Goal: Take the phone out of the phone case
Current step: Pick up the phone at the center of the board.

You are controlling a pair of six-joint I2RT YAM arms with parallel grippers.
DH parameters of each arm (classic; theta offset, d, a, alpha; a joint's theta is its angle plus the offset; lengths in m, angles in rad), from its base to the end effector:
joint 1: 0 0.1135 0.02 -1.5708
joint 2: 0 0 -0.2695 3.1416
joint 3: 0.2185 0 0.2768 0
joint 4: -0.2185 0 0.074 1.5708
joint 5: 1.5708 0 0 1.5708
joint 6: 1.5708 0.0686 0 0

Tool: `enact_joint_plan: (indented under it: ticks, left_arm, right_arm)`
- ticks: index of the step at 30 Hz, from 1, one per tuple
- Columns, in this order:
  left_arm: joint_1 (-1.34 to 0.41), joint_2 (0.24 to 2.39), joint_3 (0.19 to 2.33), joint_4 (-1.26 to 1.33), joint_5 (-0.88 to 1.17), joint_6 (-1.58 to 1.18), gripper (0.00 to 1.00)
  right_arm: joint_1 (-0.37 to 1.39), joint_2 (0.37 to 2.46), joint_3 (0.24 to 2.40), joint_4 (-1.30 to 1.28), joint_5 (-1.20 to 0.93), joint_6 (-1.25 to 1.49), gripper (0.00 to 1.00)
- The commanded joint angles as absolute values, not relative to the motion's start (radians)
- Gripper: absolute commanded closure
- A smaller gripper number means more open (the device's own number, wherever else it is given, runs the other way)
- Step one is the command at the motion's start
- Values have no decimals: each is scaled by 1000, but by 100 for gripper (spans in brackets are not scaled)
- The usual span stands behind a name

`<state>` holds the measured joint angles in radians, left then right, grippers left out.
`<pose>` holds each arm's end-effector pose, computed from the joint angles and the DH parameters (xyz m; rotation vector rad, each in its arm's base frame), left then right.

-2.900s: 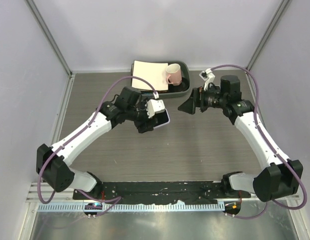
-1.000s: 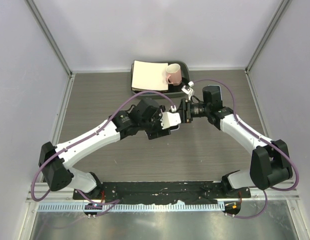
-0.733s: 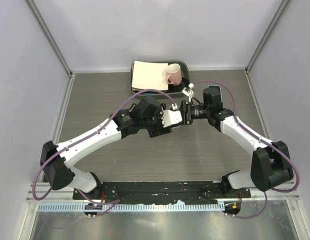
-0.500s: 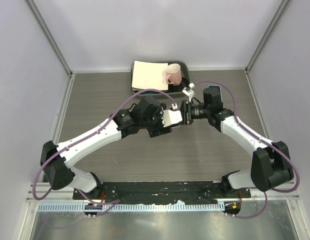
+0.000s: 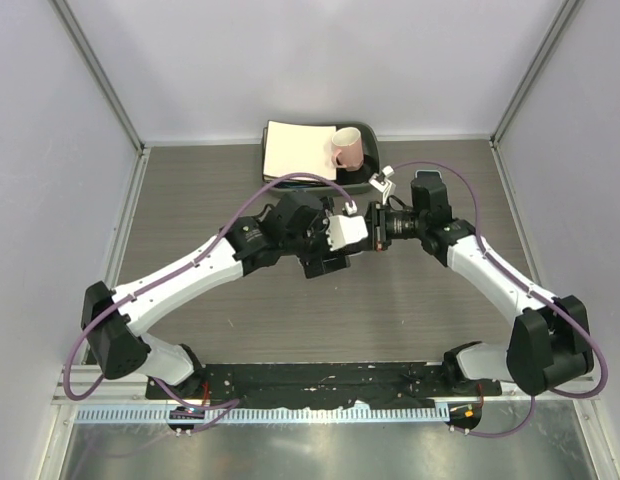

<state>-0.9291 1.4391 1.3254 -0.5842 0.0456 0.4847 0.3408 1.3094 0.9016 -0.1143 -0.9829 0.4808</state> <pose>0.2184 -0.2975 0.3180 1.5018 1.7208 -0.2856 0.2819 0.1605 0.2659 -0.4985 2.1272 1.5062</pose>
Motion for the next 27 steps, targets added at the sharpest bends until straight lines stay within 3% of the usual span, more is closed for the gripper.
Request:
enact_joint_plan:
  ticks: [1, 12, 16, 23, 27]
  left_arm:
    - [-891, 1388, 1417, -552, 127, 369, 0]
    - [-531, 1307, 1428, -433, 678, -53, 0]
    - [-456, 1296, 1365, -239, 889, -242, 0]
    - [-428, 1334, 1215, 268, 1041, -716, 0]
    - [-428, 1367, 1190, 334, 1052, -773, 0]
  right_arm:
    - [318, 1262, 991, -173, -985, 351, 99]
    - [230, 1134, 1088, -264, -956, 184, 99]
    - [230, 1075, 1111, -246, -954, 170, 99]
    - [229, 991, 1121, -115, -972, 247, 99]
    - [227, 982, 1138, -65, -1009, 307, 99]
